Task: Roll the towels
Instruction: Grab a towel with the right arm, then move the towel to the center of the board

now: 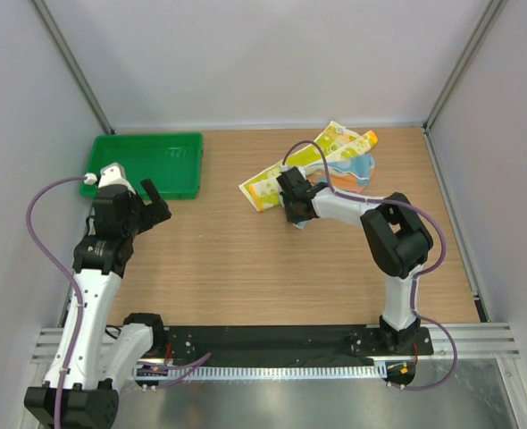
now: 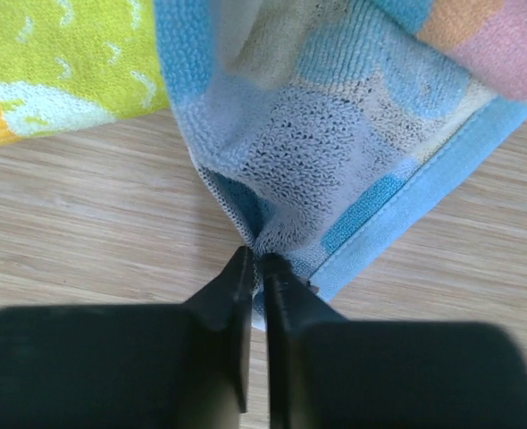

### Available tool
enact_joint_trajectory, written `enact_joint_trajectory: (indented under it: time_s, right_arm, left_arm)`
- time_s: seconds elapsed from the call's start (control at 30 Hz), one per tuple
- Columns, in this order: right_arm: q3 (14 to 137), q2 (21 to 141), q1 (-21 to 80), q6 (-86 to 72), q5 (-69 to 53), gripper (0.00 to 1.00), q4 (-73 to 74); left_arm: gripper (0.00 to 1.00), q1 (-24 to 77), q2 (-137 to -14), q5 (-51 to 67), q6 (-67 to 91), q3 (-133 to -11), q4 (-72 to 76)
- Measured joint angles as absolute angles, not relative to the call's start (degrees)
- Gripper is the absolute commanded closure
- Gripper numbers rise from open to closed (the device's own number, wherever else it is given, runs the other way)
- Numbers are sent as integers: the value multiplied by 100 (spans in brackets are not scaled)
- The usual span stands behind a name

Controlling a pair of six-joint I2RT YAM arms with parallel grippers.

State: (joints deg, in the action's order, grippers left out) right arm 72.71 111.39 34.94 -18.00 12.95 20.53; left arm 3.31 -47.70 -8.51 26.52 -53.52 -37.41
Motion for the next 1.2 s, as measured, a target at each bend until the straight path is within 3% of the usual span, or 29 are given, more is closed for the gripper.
enact_joint_trajectory:
  time_s: [0.03, 0.43, 0.67, 0.8, 0.93, 1.03, 1.2]
  right_arm:
    - [7271, 11137, 3492, -1791, 1297, 99, 2056]
    - [7572, 10855, 3492, -1669, 1693, 99, 3089]
    - [10191, 10781, 3503, -1494, 1643, 99, 4587]
    - [11343, 10289, 3553, -1538, 2235, 99, 5301]
    - [10656, 8705, 3566, -1833, 2941, 99, 5970]
    - [9699, 7557, 3562, -2248, 3190, 99, 6567]
    - [7800, 6143, 3581, -3131, 2436, 99, 7111]
  left_arm:
    - [5, 331, -4770, -851, 2652, -5352, -3743]
    - [5, 331, -4790, -834, 2648, -5352, -3760]
    - [5, 331, -4827, -845, 2626, -5352, -3765]
    - [5, 331, -4827, -858, 2624, -5352, -3769]
    - [12, 333, -4834, -854, 2626, -5354, -3778]
    - [11, 421, -4939, -873, 2630, -5413, -3820]
    - [10, 1498, -5763, -1450, 2816, -6084, -4115]
